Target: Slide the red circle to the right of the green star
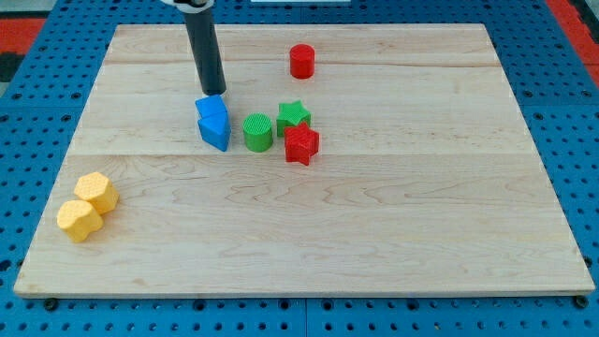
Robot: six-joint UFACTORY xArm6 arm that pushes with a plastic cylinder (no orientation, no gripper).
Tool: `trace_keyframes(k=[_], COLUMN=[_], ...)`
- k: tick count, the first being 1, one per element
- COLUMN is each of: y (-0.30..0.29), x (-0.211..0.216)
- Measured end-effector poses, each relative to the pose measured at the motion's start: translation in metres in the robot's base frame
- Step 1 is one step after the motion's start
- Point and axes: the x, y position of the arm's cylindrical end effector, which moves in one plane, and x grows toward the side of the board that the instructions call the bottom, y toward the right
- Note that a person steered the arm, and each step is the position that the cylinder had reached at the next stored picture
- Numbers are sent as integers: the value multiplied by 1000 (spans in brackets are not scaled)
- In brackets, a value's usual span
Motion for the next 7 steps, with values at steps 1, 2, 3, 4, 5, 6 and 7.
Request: trace_keyframes(k=[1,2,3,4,5,6,7], y=[51,53,131,172,202,242,260], x=[-56,-59,-64,-57,-41,-34,-17])
